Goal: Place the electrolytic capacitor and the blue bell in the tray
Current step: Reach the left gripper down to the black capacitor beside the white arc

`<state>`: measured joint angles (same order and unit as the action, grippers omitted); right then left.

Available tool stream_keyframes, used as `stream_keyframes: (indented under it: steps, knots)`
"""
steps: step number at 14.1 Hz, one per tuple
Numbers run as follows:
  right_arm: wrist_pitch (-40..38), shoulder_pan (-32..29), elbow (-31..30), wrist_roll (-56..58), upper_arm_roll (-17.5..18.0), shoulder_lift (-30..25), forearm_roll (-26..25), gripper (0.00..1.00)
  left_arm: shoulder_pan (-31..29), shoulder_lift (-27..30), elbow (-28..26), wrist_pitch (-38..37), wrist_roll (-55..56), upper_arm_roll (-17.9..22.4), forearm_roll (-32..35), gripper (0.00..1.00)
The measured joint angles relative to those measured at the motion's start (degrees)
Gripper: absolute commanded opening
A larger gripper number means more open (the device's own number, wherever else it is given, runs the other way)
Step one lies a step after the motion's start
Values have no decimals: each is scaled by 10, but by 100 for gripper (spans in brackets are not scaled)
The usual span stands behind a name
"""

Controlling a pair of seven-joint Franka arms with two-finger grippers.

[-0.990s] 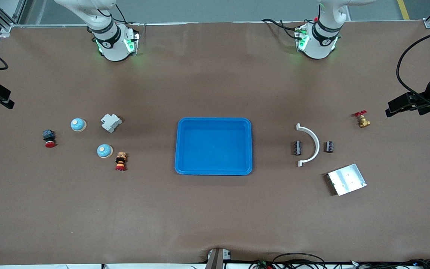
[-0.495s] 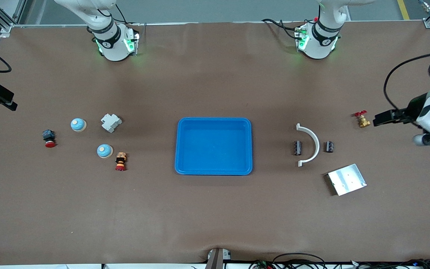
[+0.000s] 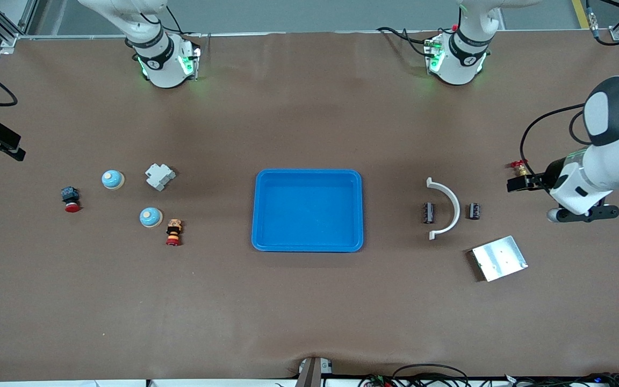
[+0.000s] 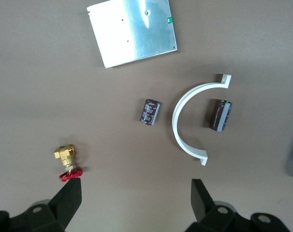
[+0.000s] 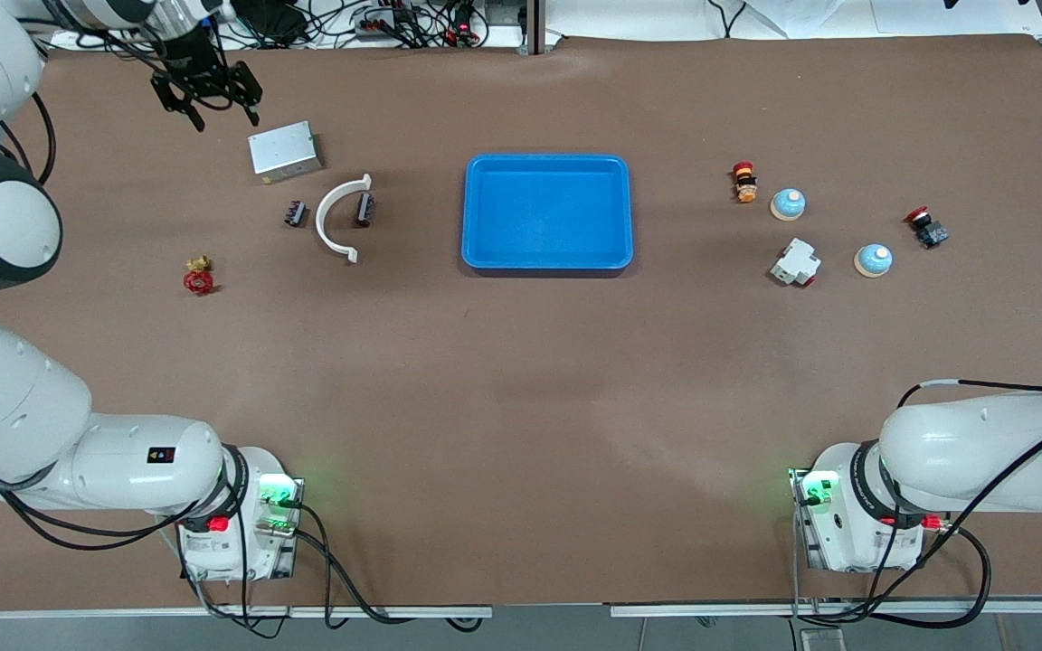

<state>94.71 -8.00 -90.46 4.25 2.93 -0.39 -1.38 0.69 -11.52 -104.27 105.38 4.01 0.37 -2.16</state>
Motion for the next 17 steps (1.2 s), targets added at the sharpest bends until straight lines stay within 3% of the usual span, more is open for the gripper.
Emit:
stream_keyframes:
  steps: [6, 12, 17]
  knots:
    - [1, 0, -1, 0, 0, -2, 0, 100, 1, -44, -52, 64, 0, 0, 0, 100]
    - [4, 0, -1, 0, 0, -6, 0, 100, 12, -83, -93, 189, 0, -1, 0, 100]
    - [26, -7, -10, 0, -1, -6, 0, 100, 12, -110, -105, 222, 0, -1, 0, 100]
